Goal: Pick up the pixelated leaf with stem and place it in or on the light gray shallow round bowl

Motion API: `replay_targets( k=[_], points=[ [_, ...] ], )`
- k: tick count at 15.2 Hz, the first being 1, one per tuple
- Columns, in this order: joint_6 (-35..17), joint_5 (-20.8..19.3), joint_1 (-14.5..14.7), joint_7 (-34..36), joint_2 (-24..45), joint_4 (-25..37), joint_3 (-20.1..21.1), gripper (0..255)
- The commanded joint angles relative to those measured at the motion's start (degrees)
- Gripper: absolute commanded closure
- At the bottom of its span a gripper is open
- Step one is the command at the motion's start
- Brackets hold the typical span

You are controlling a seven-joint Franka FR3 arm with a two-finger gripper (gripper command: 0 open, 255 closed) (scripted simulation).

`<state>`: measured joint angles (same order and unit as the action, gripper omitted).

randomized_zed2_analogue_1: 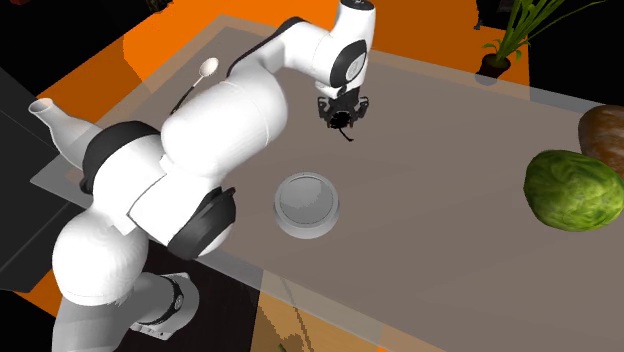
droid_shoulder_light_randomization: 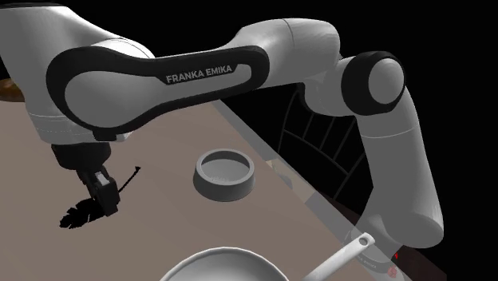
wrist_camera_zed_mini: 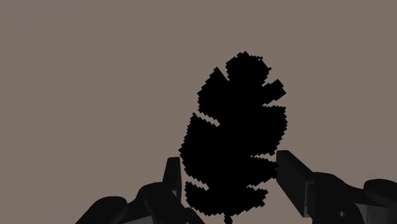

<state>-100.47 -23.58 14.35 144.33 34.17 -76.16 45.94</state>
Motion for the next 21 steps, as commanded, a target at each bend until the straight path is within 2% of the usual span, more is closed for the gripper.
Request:
replay_targets(
  k=[1, 16, 18, 21],
  points=[
    [1.6, 0.07, 0.52, -0.17, 0.07, 1.77, 0.03, 255],
    [14.01, -0.44, 5.39, -1.62, 1.52, 16.73, -0.36, 255],
    [10.0, 3.03, -1.34, -2.44, -4.9, 6.3, 1.77, 255],
    [5.45, 8.73, -10.15, -5.48, -13.89, -5.81, 4.27, 255]
  ],
)
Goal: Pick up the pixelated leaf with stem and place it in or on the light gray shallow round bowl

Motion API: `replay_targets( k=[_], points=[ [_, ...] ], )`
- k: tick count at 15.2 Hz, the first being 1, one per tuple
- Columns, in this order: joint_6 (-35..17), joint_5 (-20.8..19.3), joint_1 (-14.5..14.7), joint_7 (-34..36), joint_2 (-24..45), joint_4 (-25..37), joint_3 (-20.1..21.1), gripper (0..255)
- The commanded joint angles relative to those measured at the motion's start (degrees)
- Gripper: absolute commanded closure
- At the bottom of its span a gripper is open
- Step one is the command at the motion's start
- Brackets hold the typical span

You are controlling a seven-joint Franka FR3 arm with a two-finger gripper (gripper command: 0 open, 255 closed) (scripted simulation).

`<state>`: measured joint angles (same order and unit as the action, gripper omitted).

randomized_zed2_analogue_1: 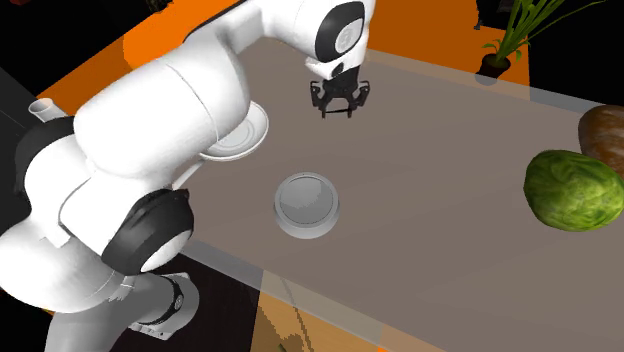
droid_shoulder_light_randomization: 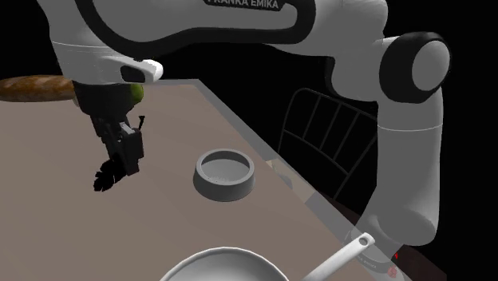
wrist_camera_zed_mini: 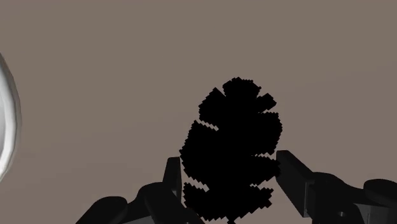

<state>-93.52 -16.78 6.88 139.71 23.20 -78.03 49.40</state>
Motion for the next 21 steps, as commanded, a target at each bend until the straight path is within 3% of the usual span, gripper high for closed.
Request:
replay_targets(
  k=[1, 5, 8, 12, 16, 21],
  points=[
    [-2.76, 4.07, -5.4, -2.34, -5.97, -7.41, 1.45, 255],
    [-6.39, 14.08, -14.61, -10.56, -18.99, -19.43, 2.18, 255],
    [-7.34, 21.78, -18.06, -18.15, -28.91, -26.85, -0.46, 255],
    [-6.87, 28.68, -18.31, -27.03, -39.76, -35.23, -6.75, 255],
    [-5.59, 31.97, -17.27, -34.16, -48.17, -42.38, -13.16, 255],
    [-8.49, 32.49, -16.94, -34.91, -48.87, -46.01, -13.2, 255]
  ],
)
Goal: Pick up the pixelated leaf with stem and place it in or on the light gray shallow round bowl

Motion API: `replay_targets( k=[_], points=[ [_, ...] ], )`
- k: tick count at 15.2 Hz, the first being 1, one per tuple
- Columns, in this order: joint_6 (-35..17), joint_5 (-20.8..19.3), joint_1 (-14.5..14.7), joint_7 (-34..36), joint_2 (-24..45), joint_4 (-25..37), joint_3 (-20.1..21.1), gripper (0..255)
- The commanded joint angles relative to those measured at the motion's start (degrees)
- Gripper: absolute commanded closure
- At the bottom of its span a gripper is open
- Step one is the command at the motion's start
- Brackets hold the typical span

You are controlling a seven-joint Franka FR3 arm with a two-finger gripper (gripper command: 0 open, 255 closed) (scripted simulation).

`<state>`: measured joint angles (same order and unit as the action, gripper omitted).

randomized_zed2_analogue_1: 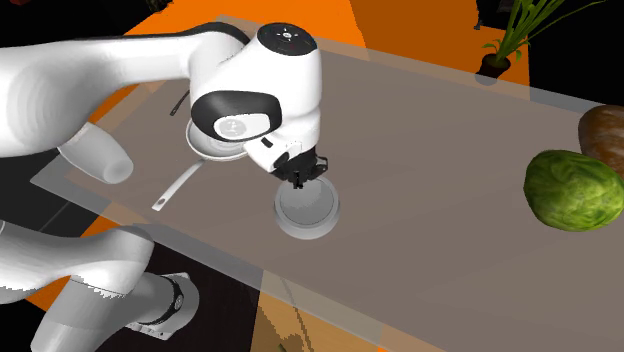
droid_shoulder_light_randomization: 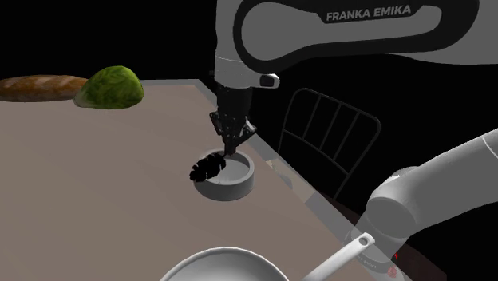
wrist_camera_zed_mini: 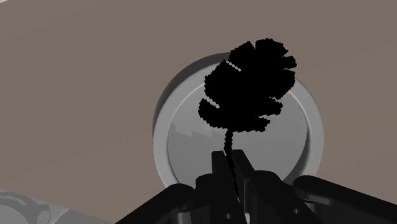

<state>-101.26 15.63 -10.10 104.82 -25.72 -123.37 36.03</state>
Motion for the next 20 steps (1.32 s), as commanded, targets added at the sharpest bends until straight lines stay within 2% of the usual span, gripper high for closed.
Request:
replay_targets(
  k=[1, 10, 18, 19, 20],
  points=[
    [-1.51, 0.17, 0.08, -0.05, 0.09, -1.41, 0.33, 255],
    [-9.16, 0.83, 0.29, -0.13, 1.23, -7.92, 2.14, 255],
    [-9.16, 0.83, 0.29, -0.13, 1.23, -7.92, 2.14, 255],
    [-9.16, 0.83, 0.29, -0.13, 1.23, -7.92, 2.15, 0],
    [-9.16, 0.83, 0.29, -0.13, 1.23, -7.92, 2.14, 0]
  ],
)
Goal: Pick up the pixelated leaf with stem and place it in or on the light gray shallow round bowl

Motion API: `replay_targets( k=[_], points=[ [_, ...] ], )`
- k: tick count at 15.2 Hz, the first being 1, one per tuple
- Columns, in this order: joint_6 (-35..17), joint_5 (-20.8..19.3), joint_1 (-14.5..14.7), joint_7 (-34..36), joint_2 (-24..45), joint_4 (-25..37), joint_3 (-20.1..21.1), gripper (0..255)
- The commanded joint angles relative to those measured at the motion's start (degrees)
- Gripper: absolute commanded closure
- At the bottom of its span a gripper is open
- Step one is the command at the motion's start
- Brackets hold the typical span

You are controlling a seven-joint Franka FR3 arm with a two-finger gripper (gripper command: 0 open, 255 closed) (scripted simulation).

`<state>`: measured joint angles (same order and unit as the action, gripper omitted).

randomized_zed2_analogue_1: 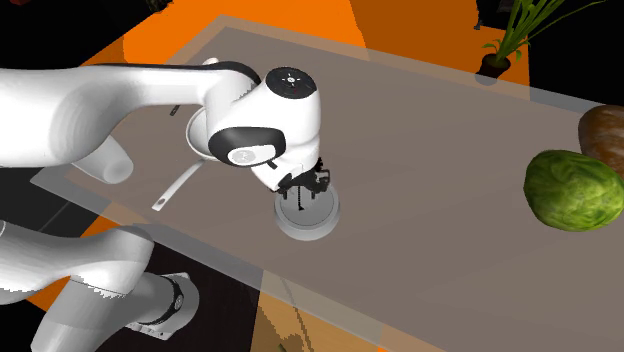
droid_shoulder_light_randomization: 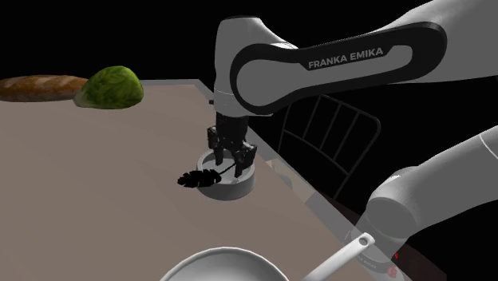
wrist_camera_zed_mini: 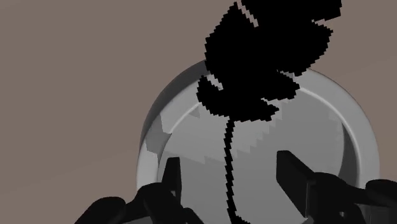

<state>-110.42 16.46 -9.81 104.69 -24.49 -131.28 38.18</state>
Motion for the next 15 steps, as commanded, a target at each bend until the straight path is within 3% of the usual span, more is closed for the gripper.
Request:
replay_targets(
  k=[1, 4, 8, 15],
  points=[
    [0.0, 0.0, 0.0, 0.0, 0.0, 0.0, 0.0, 0],
    [0.0, 0.0, 0.0, 0.0, 0.0, 0.0, 0.0, 0],
    [7.42, -0.66, -0.26, 0.03, -1.07, 6.35, -1.76, 0],
    [7.42, -0.67, -0.25, 0.04, -1.07, 6.35, -1.77, 0]
  ],
)
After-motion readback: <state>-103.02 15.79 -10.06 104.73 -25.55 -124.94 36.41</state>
